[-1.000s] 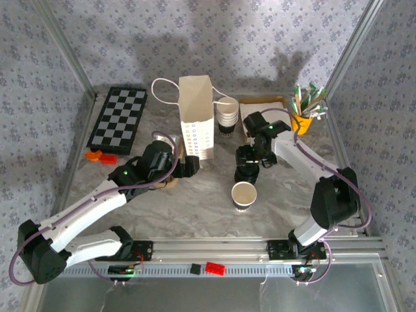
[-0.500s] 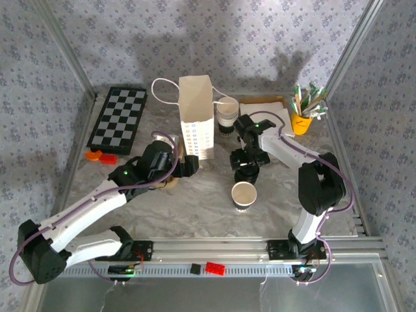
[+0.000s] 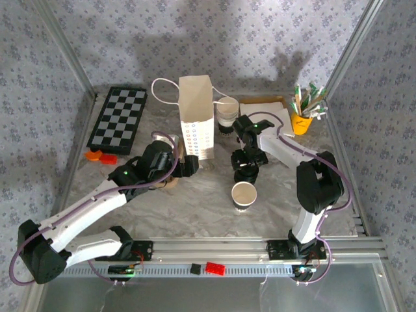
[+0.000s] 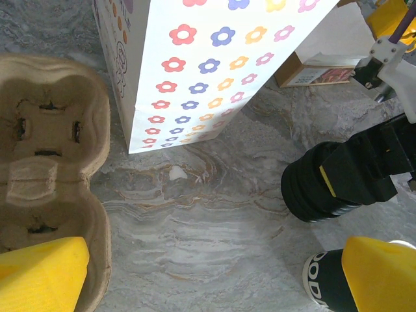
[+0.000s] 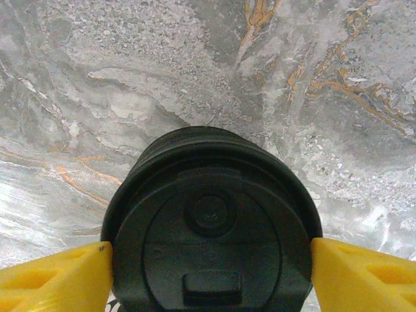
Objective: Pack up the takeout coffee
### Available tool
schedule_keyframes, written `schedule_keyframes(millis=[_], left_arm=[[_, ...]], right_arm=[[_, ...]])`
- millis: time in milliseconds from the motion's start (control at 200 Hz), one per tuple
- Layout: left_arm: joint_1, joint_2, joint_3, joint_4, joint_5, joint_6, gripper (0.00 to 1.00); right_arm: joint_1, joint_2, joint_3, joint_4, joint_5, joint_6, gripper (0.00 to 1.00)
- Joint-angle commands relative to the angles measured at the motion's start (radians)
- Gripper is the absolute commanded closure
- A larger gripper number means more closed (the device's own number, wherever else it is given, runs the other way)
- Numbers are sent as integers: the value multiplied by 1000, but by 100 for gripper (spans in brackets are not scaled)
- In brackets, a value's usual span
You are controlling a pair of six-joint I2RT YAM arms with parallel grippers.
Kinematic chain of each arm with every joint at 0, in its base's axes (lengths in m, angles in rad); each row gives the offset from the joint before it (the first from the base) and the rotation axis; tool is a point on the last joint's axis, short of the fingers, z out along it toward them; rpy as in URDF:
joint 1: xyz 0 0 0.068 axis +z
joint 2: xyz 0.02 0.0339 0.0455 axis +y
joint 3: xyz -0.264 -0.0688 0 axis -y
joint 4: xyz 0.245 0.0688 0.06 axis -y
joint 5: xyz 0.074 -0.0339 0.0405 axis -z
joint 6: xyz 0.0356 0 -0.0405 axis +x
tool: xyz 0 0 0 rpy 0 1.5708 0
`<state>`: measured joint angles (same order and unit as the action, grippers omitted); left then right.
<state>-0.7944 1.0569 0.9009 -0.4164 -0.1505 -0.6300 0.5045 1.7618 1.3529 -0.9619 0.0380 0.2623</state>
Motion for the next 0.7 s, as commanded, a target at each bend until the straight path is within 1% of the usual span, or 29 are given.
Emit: schedule_keyframes(millis=[0,80,165,230,565,695], left_arm=[[-6,0,10,0,-12,6,0],[-5,0,10,1,-13,4,0],[-6,0,10,0,-12,4,0],[-7,0,11,-1,-11,5,0],[-7,-8,17,2,-1,-6,0],[-6,-8,24,8,16,-15,0]], right_arm=[[1,22,21,-26,15,-19,21],[1,22,23,-30,23,-21,18],[-1,23,28,-36,25,-25,23],[-1,17,33,-41,26,-25,24],[-43,-58,75,-77,-11,-11,24],[-72,-85,81,-81,-51,-3,24]])
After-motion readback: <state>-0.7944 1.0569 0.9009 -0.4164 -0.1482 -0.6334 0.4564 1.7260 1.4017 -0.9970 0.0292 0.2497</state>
